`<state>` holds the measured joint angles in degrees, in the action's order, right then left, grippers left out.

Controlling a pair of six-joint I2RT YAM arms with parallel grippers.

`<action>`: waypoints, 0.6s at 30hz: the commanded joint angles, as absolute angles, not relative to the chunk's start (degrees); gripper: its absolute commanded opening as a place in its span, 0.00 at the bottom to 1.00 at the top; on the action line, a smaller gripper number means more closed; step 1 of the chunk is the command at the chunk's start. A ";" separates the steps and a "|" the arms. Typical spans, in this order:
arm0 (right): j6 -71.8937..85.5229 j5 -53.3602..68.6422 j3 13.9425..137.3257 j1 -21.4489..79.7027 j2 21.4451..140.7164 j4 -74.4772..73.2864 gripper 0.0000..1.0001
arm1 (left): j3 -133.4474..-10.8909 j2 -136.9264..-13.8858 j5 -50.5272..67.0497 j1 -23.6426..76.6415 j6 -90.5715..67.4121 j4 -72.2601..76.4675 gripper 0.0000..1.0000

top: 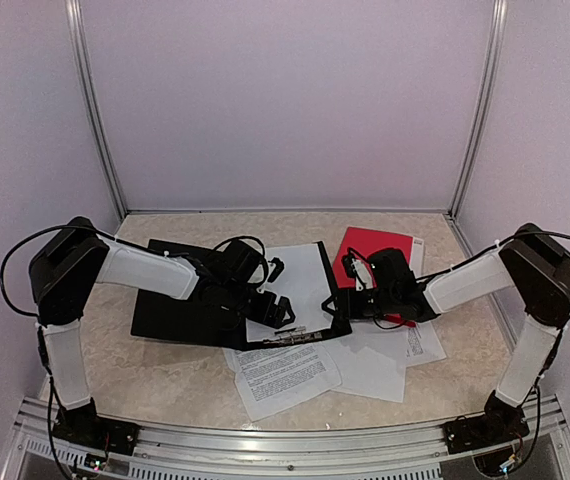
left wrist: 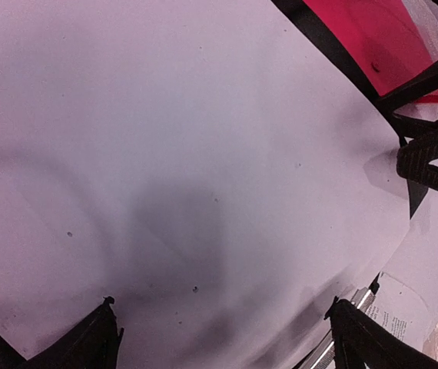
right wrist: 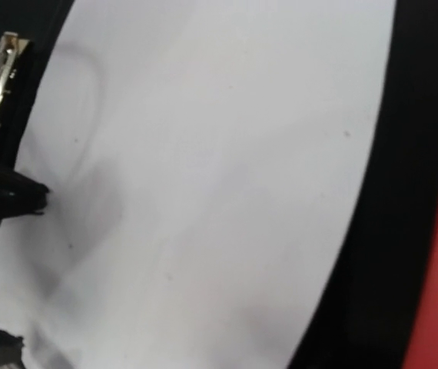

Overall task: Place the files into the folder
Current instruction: Adjust the file in the folder.

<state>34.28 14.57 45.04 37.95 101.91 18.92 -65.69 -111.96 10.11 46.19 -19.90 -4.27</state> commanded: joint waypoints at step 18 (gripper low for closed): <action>30.90 27.07 41.74 34.89 102.02 25.66 0.43 | -65.04 -112.59 9.23 46.05 -20.48 -5.45 0.92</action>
